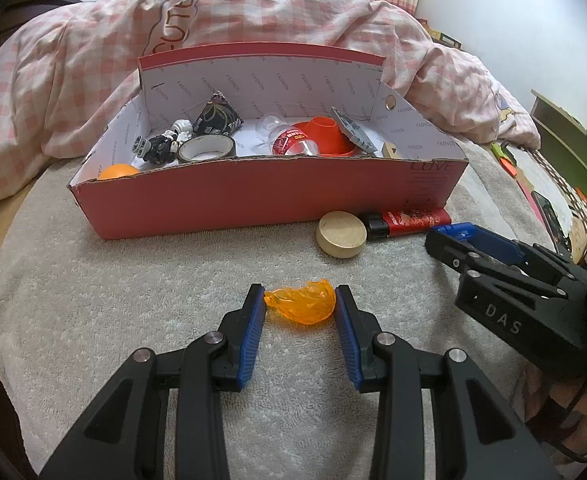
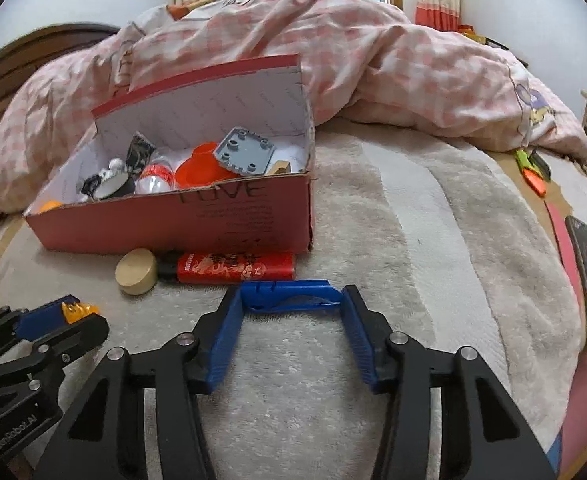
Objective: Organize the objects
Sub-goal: 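Grasp the orange jelly piece with the left tool while the right tool grasps the blue clip, then carry the jelly piece and blue clip over the shoebox with both tools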
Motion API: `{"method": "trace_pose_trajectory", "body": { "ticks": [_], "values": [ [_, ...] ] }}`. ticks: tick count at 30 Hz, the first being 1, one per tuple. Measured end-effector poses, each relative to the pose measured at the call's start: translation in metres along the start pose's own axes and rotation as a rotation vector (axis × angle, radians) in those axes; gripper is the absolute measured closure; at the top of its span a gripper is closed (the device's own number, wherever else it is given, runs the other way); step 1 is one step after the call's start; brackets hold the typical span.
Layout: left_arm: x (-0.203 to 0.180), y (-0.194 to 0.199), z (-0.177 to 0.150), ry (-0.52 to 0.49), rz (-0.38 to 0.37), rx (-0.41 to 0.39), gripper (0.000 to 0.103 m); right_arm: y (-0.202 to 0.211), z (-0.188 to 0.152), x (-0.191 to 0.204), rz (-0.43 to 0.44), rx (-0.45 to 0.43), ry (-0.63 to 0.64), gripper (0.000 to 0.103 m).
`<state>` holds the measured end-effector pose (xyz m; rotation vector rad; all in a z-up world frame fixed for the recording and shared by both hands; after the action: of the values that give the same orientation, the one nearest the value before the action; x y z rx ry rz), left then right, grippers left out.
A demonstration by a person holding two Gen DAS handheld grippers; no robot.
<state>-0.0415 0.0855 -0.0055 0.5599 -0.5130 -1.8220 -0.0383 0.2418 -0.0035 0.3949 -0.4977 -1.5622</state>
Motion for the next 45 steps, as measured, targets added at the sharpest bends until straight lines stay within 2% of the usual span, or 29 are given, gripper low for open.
{"method": "trace_pose_trajectory", "body": {
  "ticks": [8, 17, 21, 33, 45],
  "values": [
    [0.0, 0.002, 0.0, 0.002, -0.001, -0.003, 0.068, 0.001, -0.001, 0.0, 0.002, -0.008, -0.004, 0.052],
    [-0.006, 0.013, 0.004, 0.003, -0.032, -0.025, 0.068, 0.006, -0.002, -0.004, 0.054, -0.029, -0.035, 0.052],
    [-0.009, 0.021, 0.009, -0.023, -0.029, -0.056, 0.068, 0.01, -0.004, -0.005, 0.079, -0.042, -0.05, 0.052],
    [0.007, 0.032, 0.021, -0.003, 0.007, -0.092, 0.068, 0.021, -0.006, 0.003, 0.138, -0.063, -0.036, 0.052],
    [0.012, 0.033, 0.022, 0.003, 0.015, -0.093, 0.068, 0.043, -0.006, 0.037, 0.229, -0.097, 0.071, 0.052]
  ]
}}
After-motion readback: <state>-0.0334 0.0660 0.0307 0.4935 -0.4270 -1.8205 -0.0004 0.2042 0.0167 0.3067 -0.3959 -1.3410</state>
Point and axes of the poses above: each gripper's, at about its wrist camera, not at the fingertips, and y roughly against the way its jaws point, x to its left, z to its top, the point moved 1 cm from there along -y, roughly the way its jaws point, and after that the axes turned 11 degrees about -x, right-handed, at the moved point
